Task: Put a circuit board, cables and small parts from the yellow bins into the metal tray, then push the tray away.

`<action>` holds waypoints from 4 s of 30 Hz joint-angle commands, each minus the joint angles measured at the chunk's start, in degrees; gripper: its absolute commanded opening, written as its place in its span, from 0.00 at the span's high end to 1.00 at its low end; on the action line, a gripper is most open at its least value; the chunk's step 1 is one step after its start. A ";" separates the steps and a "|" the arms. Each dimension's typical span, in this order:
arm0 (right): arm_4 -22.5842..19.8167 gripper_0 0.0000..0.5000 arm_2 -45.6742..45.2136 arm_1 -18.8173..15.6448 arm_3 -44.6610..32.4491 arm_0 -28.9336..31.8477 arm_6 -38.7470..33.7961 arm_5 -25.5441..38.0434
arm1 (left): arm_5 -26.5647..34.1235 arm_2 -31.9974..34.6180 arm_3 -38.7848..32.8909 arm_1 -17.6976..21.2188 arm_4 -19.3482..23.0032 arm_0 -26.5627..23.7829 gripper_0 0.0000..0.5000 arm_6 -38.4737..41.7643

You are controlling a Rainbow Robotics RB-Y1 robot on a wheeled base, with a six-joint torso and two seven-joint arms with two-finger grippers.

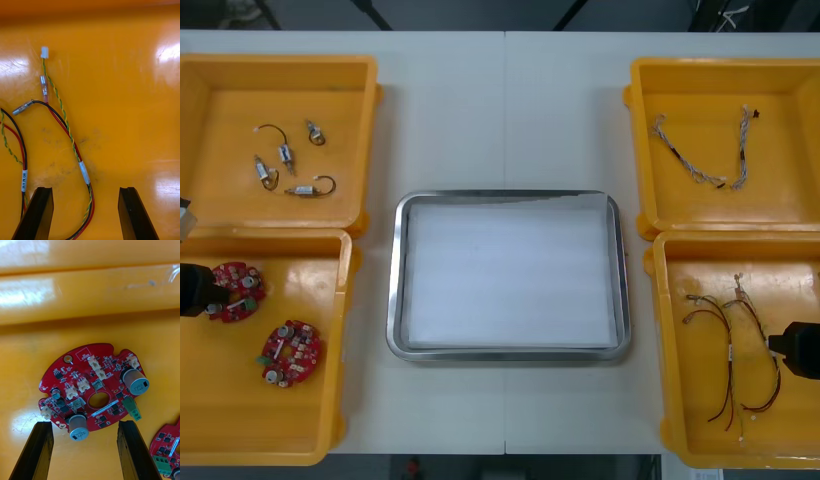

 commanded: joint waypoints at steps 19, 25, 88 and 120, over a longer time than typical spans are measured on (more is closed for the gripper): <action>2.44 0.00 6.95 -2.33 7.50 -0.61 8.16 -7.06 | -5.34 -3.02 0.52 2.66 -2.00 3.82 0.00 -1.32; 2.88 0.00 7.30 -2.42 7.85 -0.52 8.95 -6.97 | -6.30 -4.16 0.61 2.66 -2.53 3.74 0.00 -0.70; -12.24 1.00 -17.31 -13.93 -17.19 -20.91 3.15 36.58 | 31.58 1.90 -24.27 2.66 -1.12 -14.37 1.00 14.59; -18.74 1.00 -5.97 -16.48 -25.81 -25.66 3.06 36.58 | 31.93 -41.95 -28.13 -15.71 -16.50 -42.85 1.00 48.16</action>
